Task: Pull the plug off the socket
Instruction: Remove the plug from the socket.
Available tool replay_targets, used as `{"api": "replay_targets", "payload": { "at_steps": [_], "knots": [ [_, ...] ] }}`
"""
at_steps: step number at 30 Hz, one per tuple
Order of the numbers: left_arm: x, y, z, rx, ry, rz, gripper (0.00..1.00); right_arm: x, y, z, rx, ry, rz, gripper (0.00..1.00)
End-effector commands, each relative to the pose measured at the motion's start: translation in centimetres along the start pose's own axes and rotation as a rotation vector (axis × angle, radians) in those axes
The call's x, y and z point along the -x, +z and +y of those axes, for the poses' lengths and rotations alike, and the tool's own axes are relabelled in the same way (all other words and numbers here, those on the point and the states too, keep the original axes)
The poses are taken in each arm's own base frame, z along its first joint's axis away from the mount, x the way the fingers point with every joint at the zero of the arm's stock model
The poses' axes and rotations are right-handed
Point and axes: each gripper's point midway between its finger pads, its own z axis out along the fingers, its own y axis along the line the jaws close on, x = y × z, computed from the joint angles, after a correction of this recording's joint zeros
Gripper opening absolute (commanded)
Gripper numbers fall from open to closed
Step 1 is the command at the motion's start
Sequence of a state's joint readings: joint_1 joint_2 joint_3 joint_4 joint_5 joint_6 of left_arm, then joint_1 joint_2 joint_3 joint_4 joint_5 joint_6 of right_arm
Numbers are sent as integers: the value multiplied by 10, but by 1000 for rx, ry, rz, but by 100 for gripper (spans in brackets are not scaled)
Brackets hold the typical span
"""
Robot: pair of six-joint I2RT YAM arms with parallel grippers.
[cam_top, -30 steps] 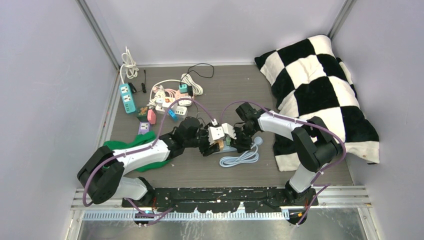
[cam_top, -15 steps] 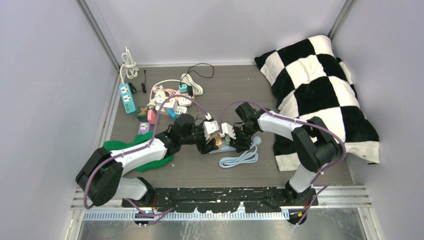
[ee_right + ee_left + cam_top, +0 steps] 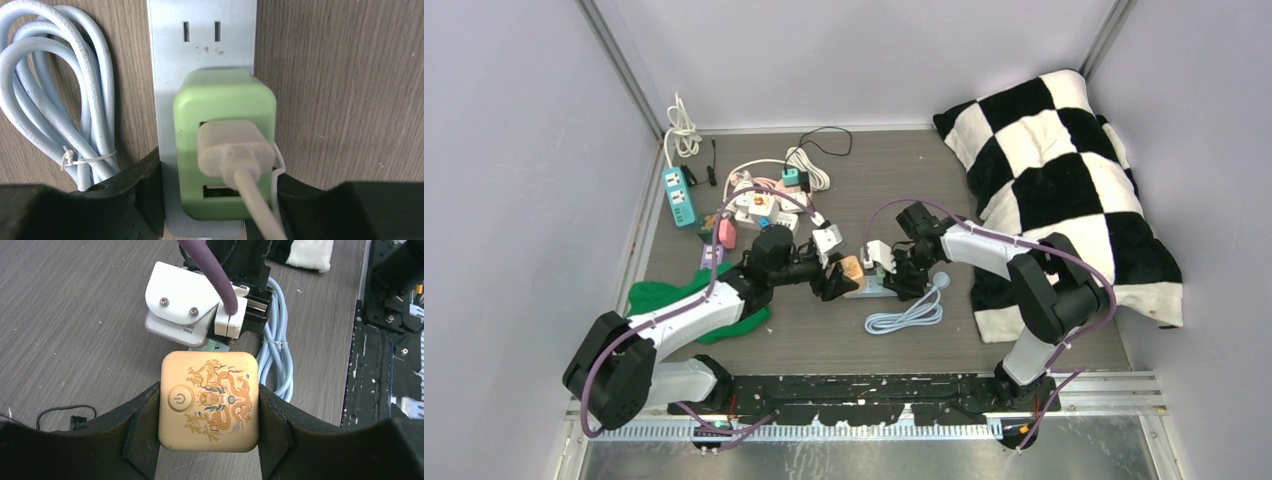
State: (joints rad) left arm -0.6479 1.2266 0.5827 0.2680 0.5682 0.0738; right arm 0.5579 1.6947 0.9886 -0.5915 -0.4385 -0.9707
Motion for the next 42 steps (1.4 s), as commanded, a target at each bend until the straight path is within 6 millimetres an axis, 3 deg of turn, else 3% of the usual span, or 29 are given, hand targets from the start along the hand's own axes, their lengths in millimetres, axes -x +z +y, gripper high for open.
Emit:
{"api": "replay_targets", "payload": {
  "at_steps": [1,3,8,13,14,15,23,27,42],
  "knots": [
    [30,-10,2,34,2,-59,0,13,-8,-13,-51,17,-35,2],
    [27,-18,12,101,-49,-31,0,17,-9,-13,-48,38,-46,8],
    [33,-47,30,257,-169,-14,0,23,-11,-12,-44,72,-70,37],
    [45,-72,47,403,-246,-23,0,32,-17,-17,-58,145,-93,78],
    [50,-74,49,422,-261,-34,0,34,-18,-16,-53,149,-96,95],
    [55,-76,51,434,-275,-44,0,36,-20,-16,-50,153,-100,99],
    [91,-111,81,632,-433,-55,0,59,-52,-21,-50,193,-142,100],
    [108,-124,88,649,-485,-95,0,65,-71,-19,-35,184,-152,100],
    [134,-151,101,604,-622,-226,0,51,-133,2,32,288,-184,100]
  ]
}}
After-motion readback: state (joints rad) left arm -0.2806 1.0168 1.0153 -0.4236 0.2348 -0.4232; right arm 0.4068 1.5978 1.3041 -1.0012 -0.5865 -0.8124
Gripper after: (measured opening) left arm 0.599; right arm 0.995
